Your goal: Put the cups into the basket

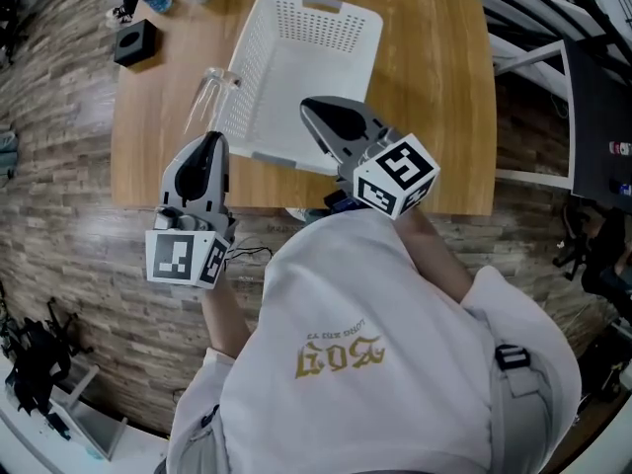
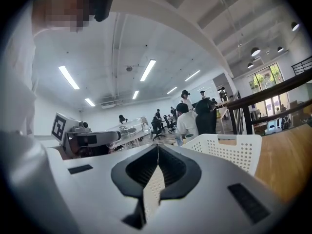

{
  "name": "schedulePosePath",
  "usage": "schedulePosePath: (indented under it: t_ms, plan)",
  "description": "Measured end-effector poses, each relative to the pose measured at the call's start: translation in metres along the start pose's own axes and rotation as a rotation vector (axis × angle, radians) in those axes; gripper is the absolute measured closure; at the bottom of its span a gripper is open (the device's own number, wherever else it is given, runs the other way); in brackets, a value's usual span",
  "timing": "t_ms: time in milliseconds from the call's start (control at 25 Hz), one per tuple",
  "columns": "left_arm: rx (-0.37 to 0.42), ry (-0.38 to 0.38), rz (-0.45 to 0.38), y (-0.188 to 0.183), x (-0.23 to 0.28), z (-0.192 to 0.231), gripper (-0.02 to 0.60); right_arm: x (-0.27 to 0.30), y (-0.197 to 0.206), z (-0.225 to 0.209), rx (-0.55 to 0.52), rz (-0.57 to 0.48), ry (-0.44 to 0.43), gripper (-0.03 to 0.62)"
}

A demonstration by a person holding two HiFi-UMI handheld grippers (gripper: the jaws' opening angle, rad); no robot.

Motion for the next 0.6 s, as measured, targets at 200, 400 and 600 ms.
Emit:
schedulePosePath:
  t_ms: [200,400,600]
  plan:
    - [0.036,0.028,0.051,0.003,0.006,-0.001,0.557,-0.005,0.001,-0.003,0.012,0.004,0.001,0.583]
    - [0.072,0.067,0.088,0.003,0.018,0.001,0.557,-0.008,0.0,-0.003,-0.012,0.007,0.005,0.583]
    - [0.083,0.097,0.123,0.005,0.027,0.001,0.557,-0.008,-0.005,-0.004,-0.037,-0.001,0.02,0.583]
Point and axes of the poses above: the fingertips, and each gripper's own axes: x forward along the fingers, z to its left, y out of its underside, the point moved 4 cm from there along -x, backward along the fingers, and after that the axes turned 10 degrees about y, right-handed, at the moved point
